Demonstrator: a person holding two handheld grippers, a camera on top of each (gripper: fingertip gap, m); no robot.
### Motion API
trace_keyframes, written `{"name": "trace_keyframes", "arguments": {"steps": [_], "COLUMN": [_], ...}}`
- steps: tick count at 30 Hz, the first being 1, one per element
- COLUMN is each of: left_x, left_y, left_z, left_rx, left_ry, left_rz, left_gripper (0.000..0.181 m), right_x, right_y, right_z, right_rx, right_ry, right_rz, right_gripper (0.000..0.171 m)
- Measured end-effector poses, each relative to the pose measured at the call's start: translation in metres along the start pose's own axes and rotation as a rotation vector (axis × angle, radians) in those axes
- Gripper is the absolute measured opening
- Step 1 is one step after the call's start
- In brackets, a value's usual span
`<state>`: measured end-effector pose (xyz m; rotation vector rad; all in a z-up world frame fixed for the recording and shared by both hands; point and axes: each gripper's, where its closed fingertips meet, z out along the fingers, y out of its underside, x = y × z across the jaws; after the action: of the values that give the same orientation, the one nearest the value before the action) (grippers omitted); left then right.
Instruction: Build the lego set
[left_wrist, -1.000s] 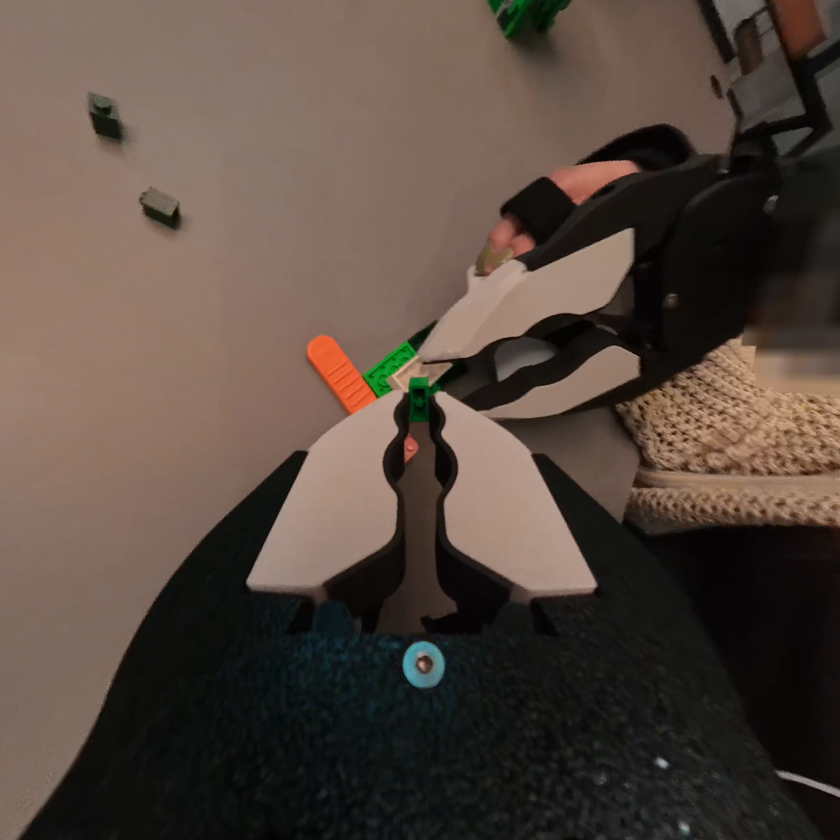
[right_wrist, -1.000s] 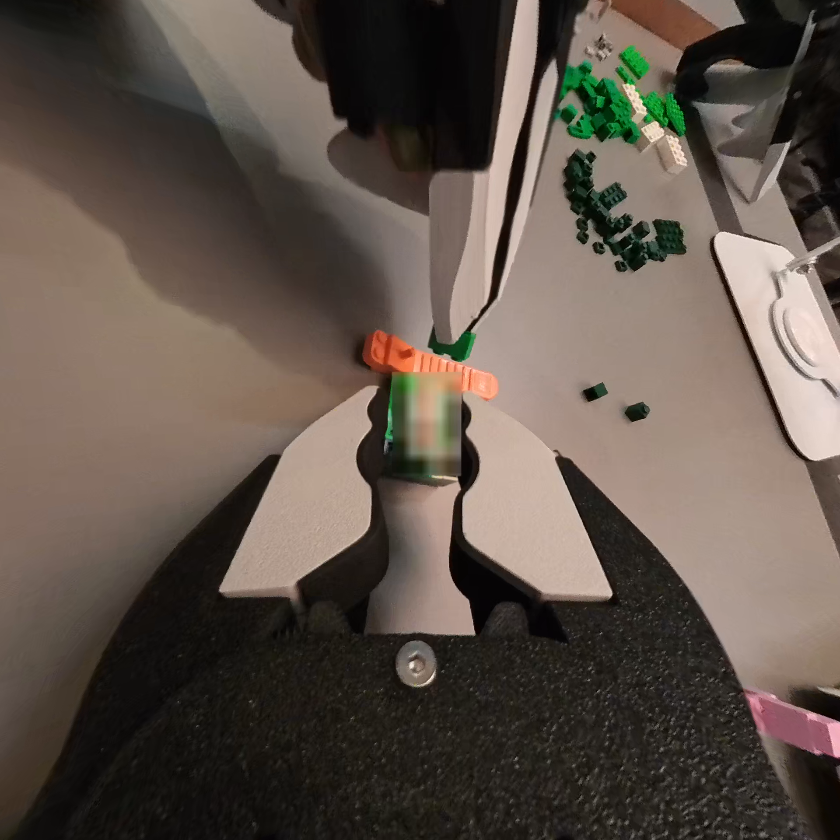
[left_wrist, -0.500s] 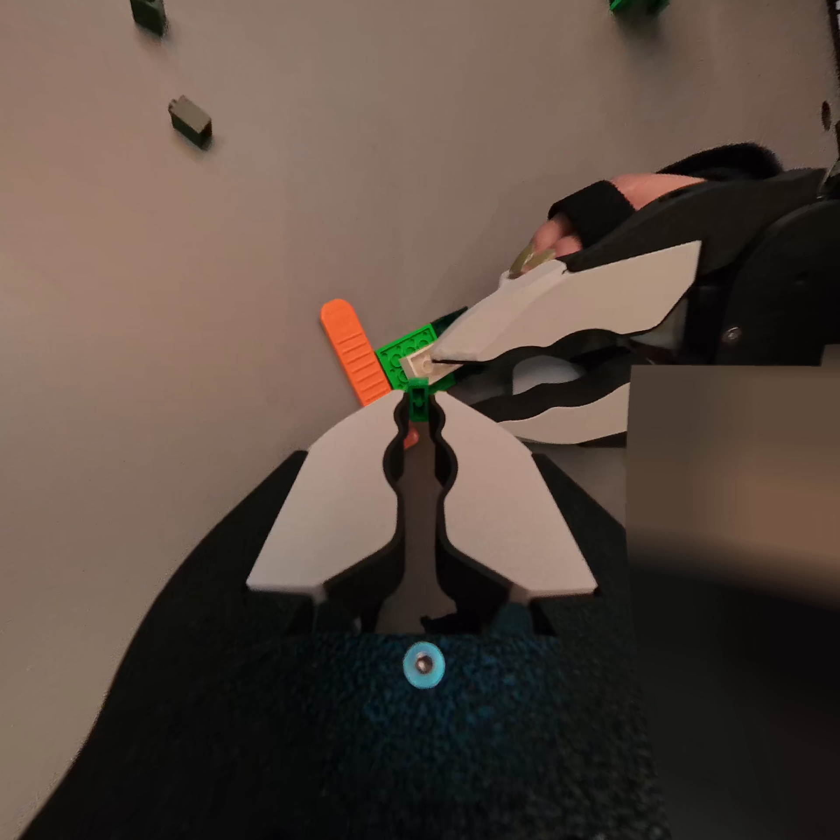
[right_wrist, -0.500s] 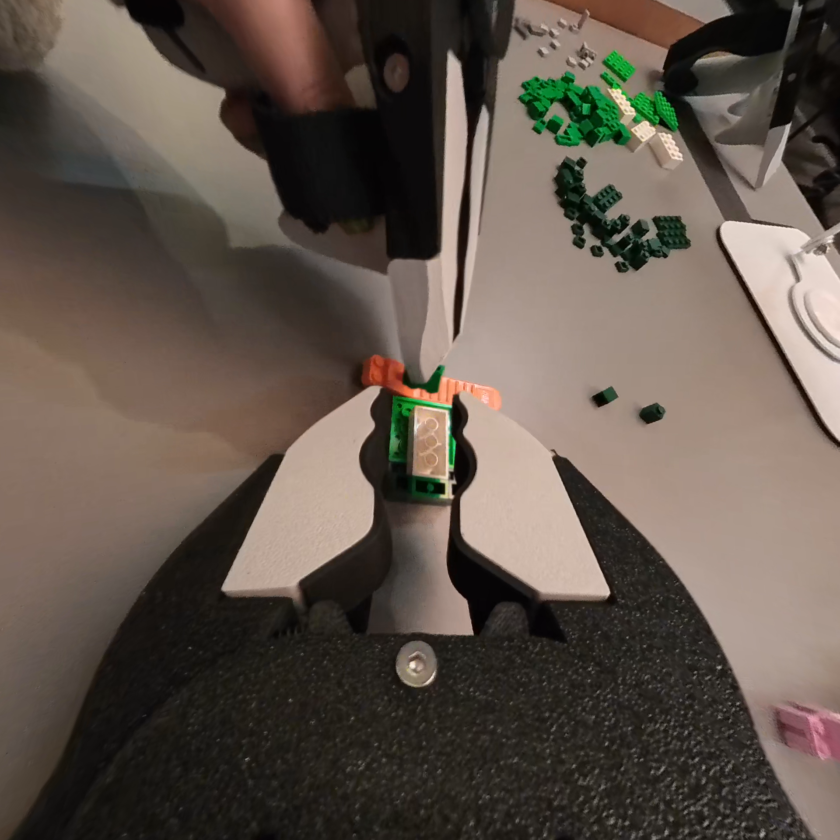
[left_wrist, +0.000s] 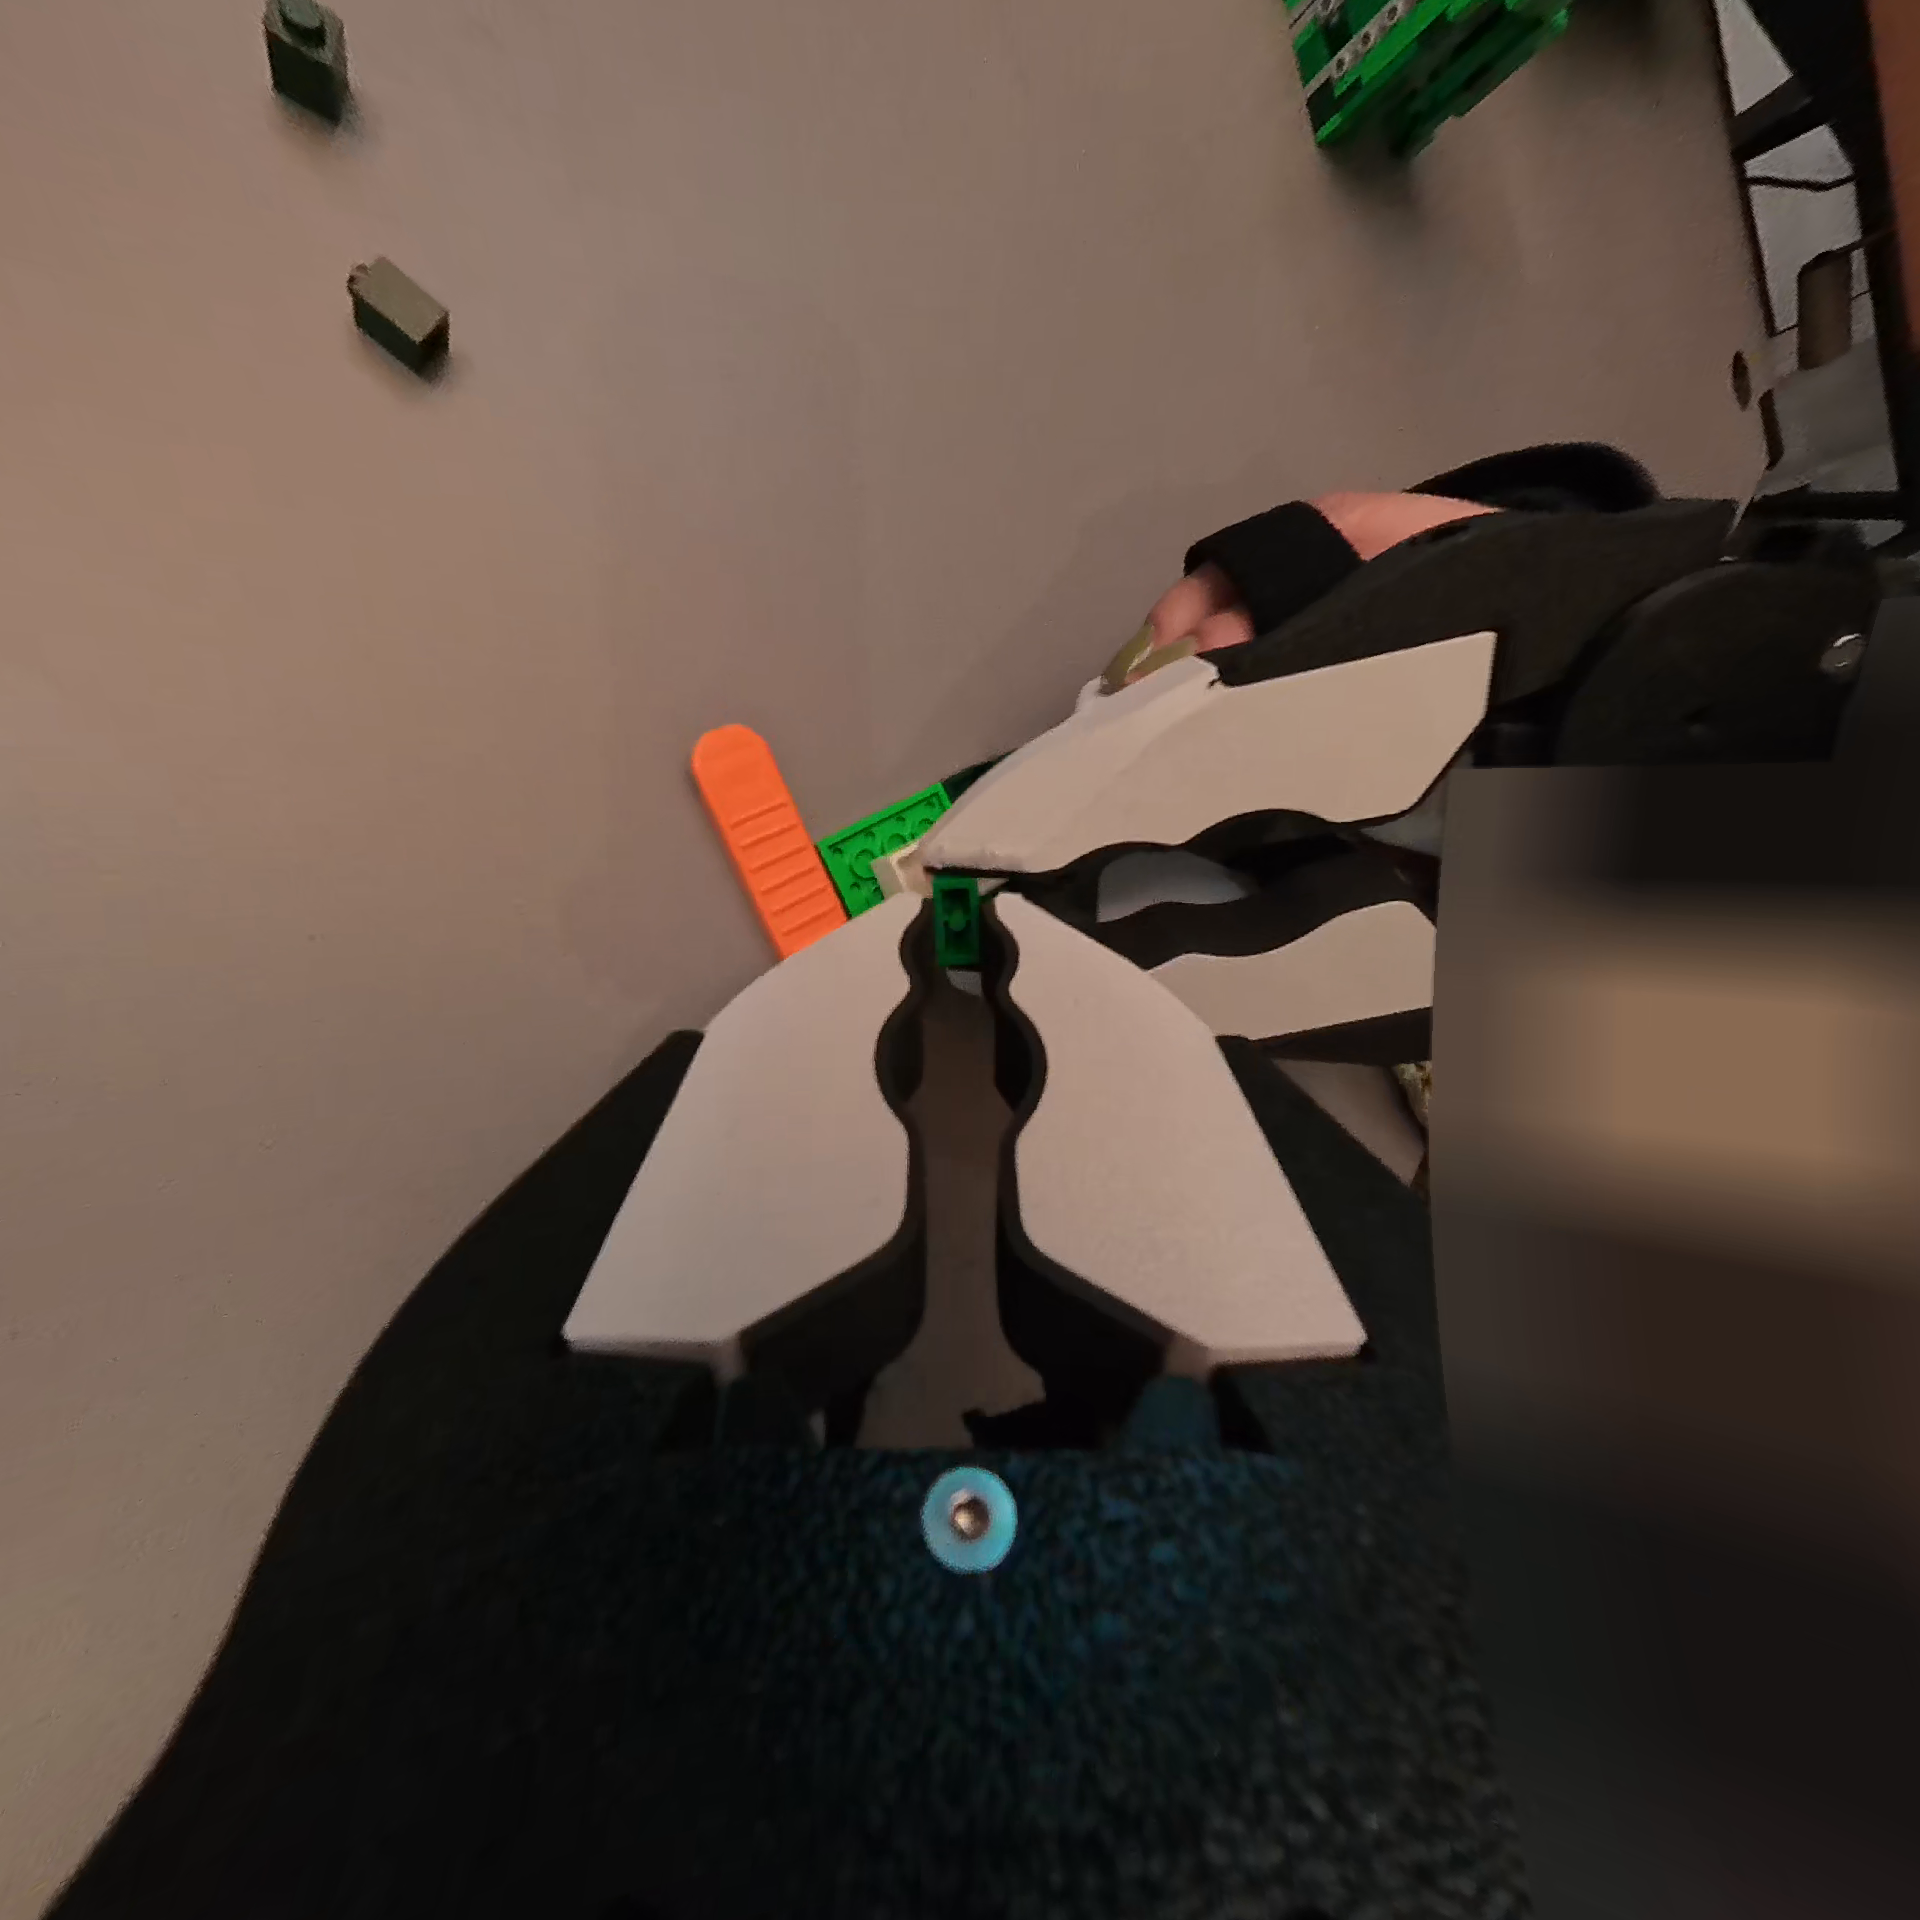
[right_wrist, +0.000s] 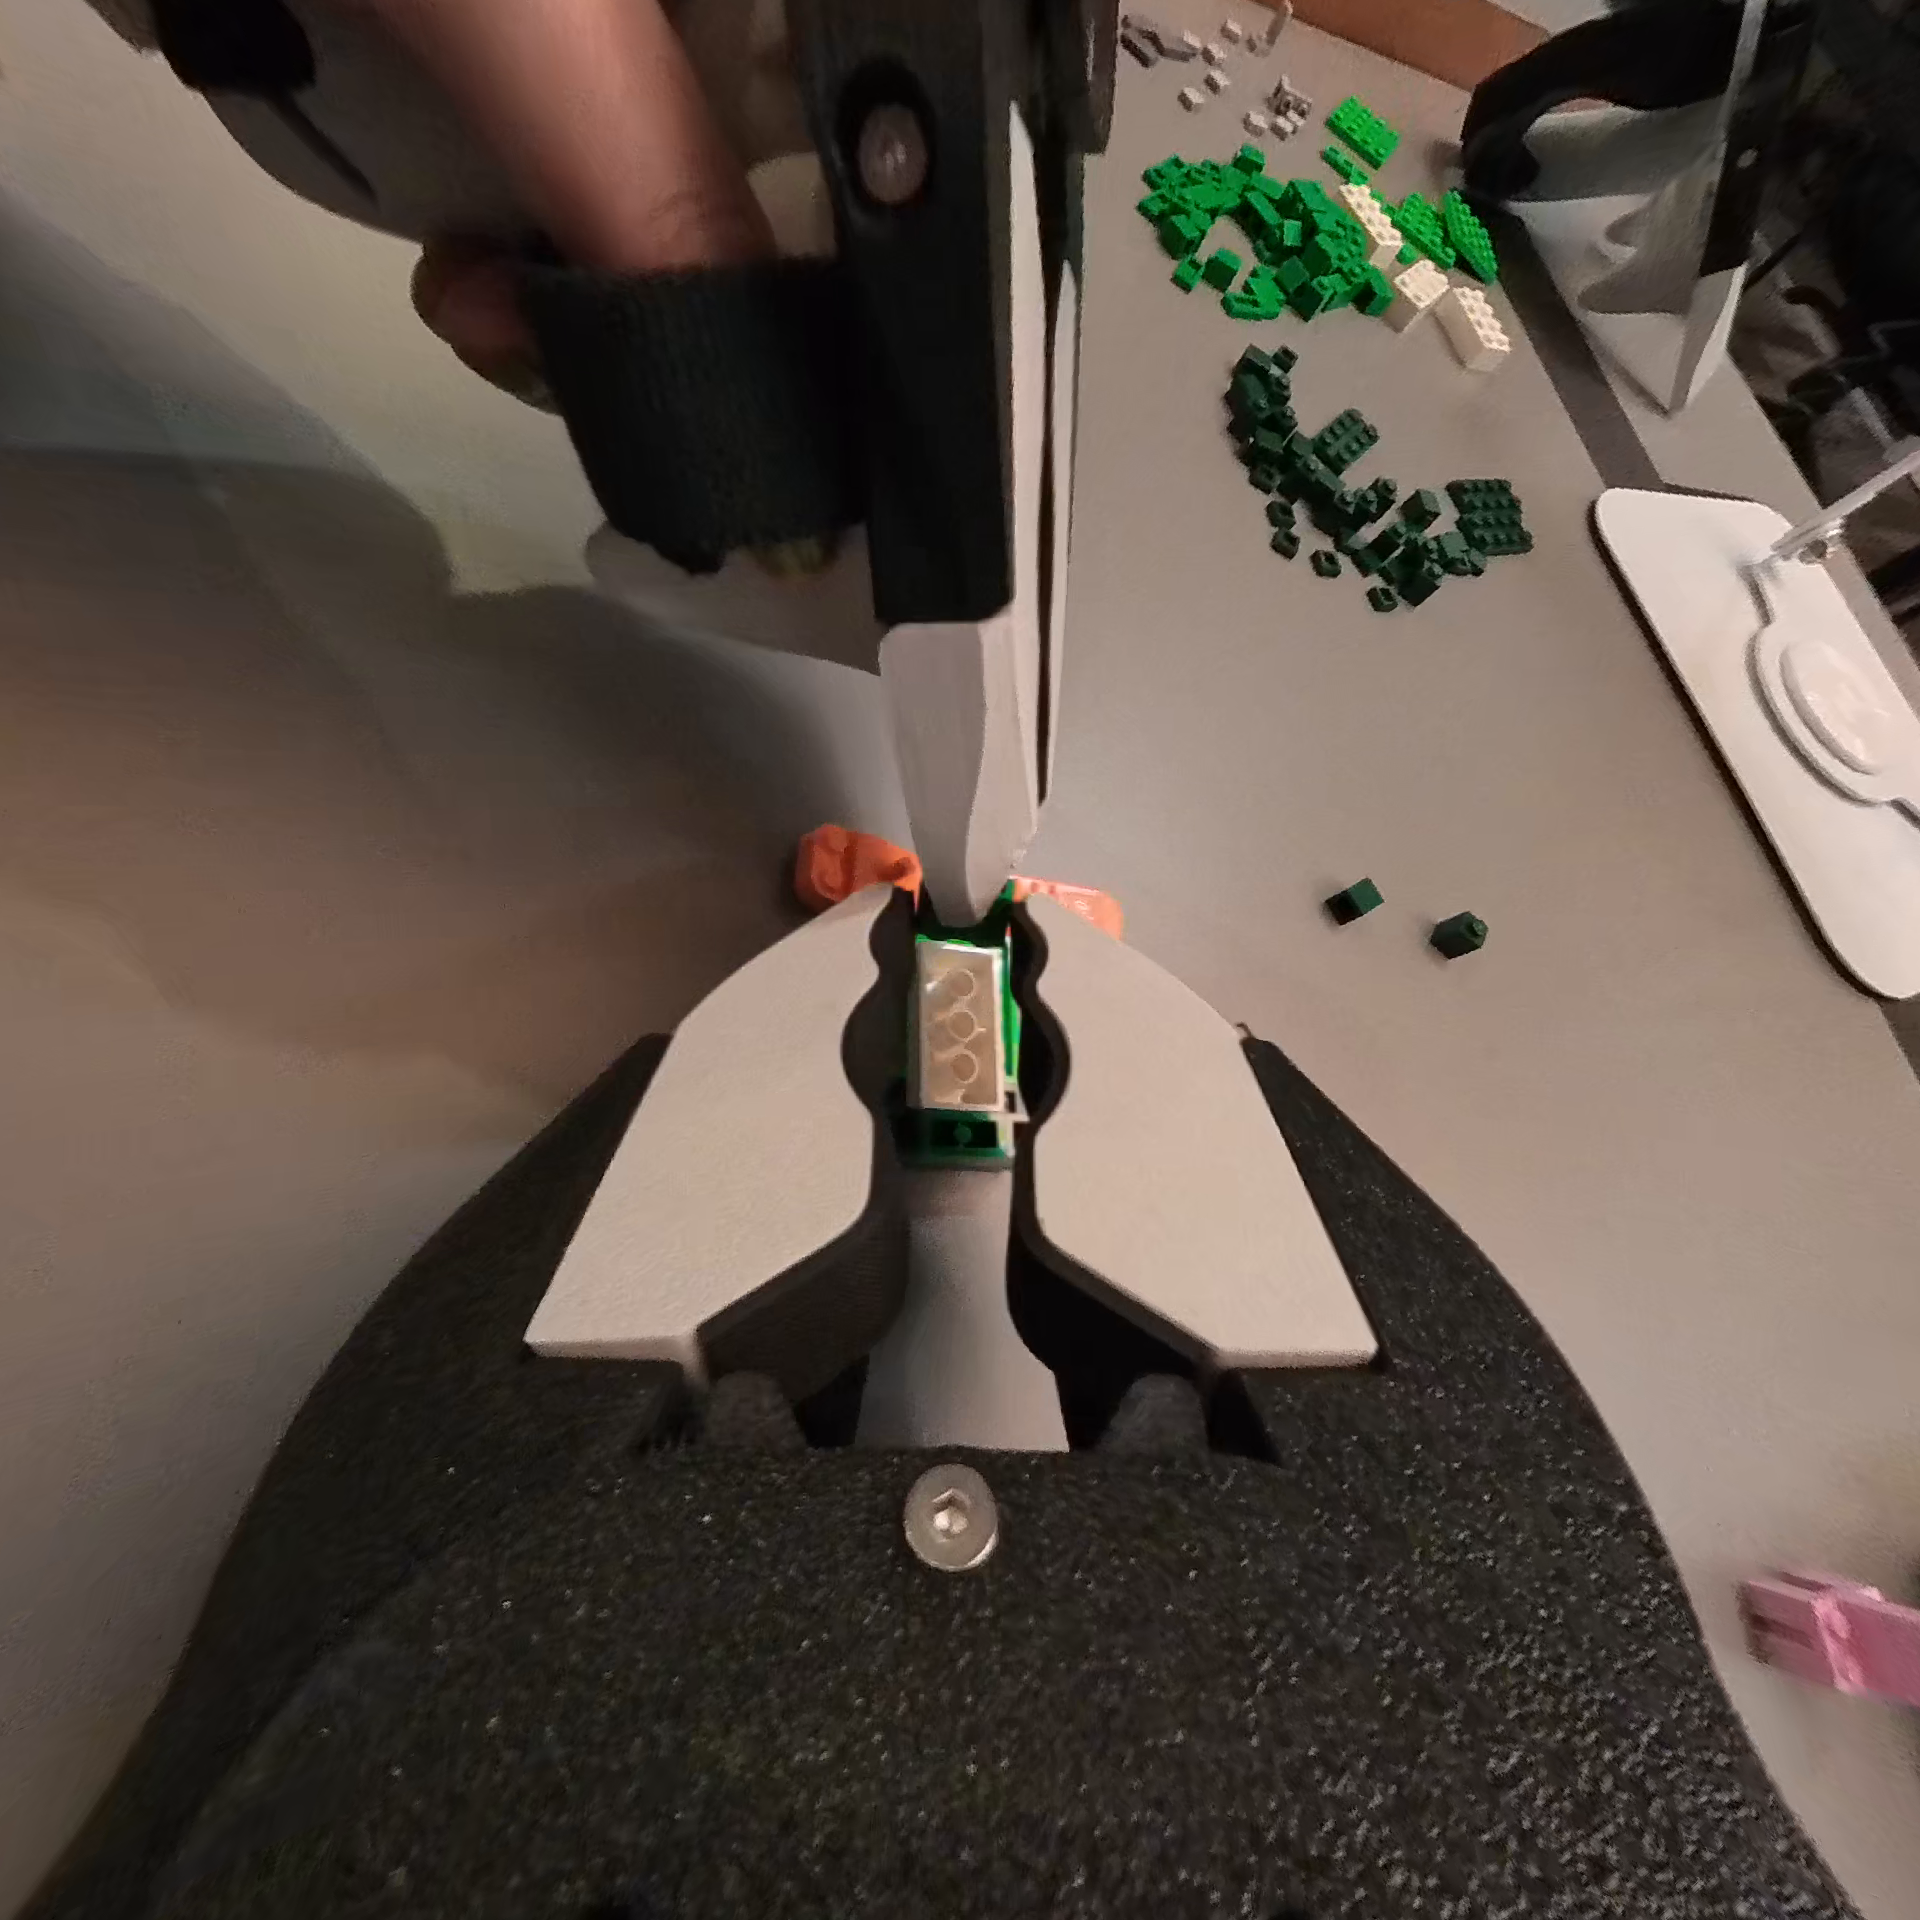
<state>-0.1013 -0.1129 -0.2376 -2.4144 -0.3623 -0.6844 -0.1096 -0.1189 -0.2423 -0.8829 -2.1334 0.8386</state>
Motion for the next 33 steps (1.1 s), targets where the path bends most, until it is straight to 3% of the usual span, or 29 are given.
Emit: {"name": "trace_keyframes", "arguments": {"steps": [1,4,6,13,20,26,33], "left_x": [0.001,0.007,0.005,-0.030,-0.005,-0.023,-0.014], "left_y": [-0.002,-0.011,-0.022,-0.069,-0.025,0.004,0.002], "left_z": [-0.001,-0.007,-0.016,-0.062,-0.033,0.001,0.005], "left_rx": [0.017,0.087,0.176,0.604,0.399,0.079,0.213], "left_ry": [0.007,0.032,0.004,-0.186,0.185,0.103,0.106], "left_rz": [0.016,0.079,0.151,0.439,0.810,1.146,1.280], "left_gripper": [0.008,0.044,0.053,0.052,0.057,0.067,0.073], "right_x": [0.002,0.006,0.009,0.003,-0.001,0.005,0.005], "right_y": [-0.001,-0.004,-0.009,-0.013,-0.015,-0.015,-0.009], "right_z": [-0.001,-0.005,-0.009,-0.013,-0.019,-0.020,-0.010], "right_rx": [0.010,0.049,0.102,0.231,0.268,0.288,0.215], "right_ry": [0.012,0.024,0.027,-0.097,-0.148,-0.169,-0.191], "right_rz": [-0.007,-0.004,0.011,0.082,0.081,0.125,0.112], "right_gripper": [0.017,0.017,0.016,0.017,0.017,0.017,0.017]}}
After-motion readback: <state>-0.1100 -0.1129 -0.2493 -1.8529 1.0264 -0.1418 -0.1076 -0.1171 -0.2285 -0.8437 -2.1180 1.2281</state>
